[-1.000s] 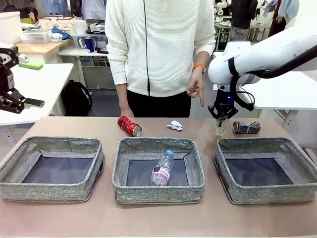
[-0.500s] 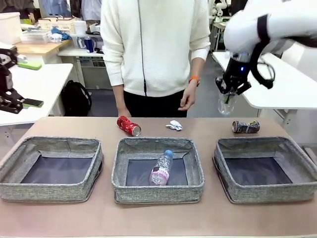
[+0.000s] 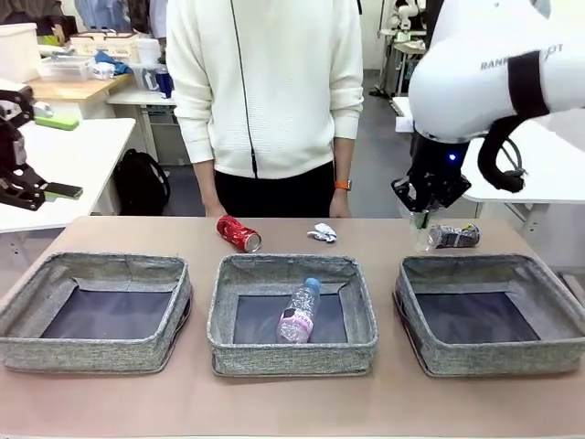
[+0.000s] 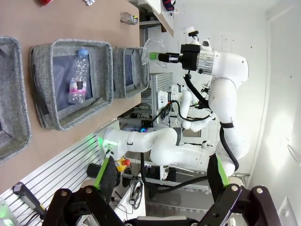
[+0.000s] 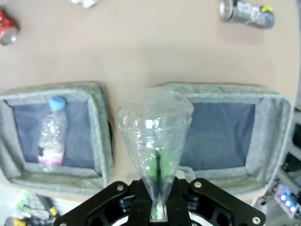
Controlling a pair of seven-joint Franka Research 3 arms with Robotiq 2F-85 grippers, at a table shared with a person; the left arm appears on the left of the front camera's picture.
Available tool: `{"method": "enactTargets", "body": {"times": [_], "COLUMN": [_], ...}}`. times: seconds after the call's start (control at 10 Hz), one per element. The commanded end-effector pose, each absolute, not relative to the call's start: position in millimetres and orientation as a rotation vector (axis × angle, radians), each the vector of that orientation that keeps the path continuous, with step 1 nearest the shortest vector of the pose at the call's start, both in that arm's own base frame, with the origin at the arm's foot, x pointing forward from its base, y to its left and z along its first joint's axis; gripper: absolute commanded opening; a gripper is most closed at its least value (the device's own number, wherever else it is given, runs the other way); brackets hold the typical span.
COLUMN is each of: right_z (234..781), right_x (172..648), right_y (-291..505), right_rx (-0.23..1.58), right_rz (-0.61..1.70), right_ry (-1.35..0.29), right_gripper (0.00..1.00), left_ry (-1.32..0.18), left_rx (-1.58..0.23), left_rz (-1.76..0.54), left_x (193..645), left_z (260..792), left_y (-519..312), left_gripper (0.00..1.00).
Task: Sort the waste into the appropriate baskets.
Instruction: Pick up the waste item pointed out by the person.
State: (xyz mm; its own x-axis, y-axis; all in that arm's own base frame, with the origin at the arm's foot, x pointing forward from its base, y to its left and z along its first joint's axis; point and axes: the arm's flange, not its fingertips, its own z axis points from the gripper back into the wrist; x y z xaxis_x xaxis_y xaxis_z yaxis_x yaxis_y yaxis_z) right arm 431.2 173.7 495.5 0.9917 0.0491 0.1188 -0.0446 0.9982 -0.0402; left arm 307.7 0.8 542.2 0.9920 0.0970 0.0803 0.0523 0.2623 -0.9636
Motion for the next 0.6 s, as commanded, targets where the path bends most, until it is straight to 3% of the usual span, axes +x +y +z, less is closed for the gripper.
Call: {"method": "enactTargets", "body": {"times": [0.0,0.1,0.2,0.4,0.5], "right_z": [509,496,492,554,594], "right_x": [436,431,441,420,398], "right_y": [166,174,188,245,279], "right_rx": [-0.029,-0.038,-0.174,-0.070,-0.122], "right_rz": [-0.013,0.047,-0.145,-0.250,-0.306], "right_ry": [-0.140,-0.120,-0.090,-0.111,-0.081], "right_gripper": [0.00,0.01,0.01,0.01,0.01], "left_ry": [-0.133,-0.133,-0.133,-0.133,-0.133], "left_rx": [-1.300,-1.300,-1.300,-1.300,-1.300], "left_rz": [0.017,0.017,0.017,0.017,0.017], "left_x": [306,306,306,306,306], "left_z": [542,542,542,542,542], "left_y": [1,1,1,1,1], "left_gripper": [1.00,1.00,1.00,1.00,1.00]}}
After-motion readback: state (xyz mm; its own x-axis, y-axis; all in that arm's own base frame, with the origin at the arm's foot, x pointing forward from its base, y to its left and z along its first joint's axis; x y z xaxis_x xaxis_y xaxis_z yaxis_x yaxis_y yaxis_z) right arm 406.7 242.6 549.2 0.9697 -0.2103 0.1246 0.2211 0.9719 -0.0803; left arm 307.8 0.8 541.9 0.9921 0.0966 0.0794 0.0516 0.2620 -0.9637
